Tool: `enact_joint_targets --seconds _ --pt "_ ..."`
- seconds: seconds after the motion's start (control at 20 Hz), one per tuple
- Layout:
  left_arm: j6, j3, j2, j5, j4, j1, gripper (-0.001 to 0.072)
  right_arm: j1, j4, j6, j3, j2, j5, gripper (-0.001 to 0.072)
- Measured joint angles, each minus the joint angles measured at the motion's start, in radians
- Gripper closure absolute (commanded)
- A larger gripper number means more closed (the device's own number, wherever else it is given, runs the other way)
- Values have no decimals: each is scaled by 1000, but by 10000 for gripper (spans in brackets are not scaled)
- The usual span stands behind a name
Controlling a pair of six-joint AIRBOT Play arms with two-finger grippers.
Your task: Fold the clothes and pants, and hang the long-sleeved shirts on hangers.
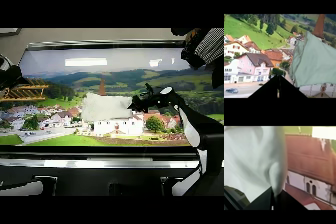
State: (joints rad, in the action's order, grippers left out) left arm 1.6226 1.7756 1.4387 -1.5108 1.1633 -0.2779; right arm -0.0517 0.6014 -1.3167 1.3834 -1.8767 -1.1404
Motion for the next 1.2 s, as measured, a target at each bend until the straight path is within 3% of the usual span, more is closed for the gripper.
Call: enact_joint_targets --seconds 0.3,0.8,0.95,1.2 --pt "0 0 1 0 0 0 693 77 -24 -66 91 55 8 682" --pt "0 0 1 -1 0 0 693 554 -10 -159 212 142 15 683" --pt "0 0 1 -4 0 0 693 720 68 -190 214 166 15 686" --pt "0 0 1 -46 0 0 693 940 373 -327 129 257 19 686"
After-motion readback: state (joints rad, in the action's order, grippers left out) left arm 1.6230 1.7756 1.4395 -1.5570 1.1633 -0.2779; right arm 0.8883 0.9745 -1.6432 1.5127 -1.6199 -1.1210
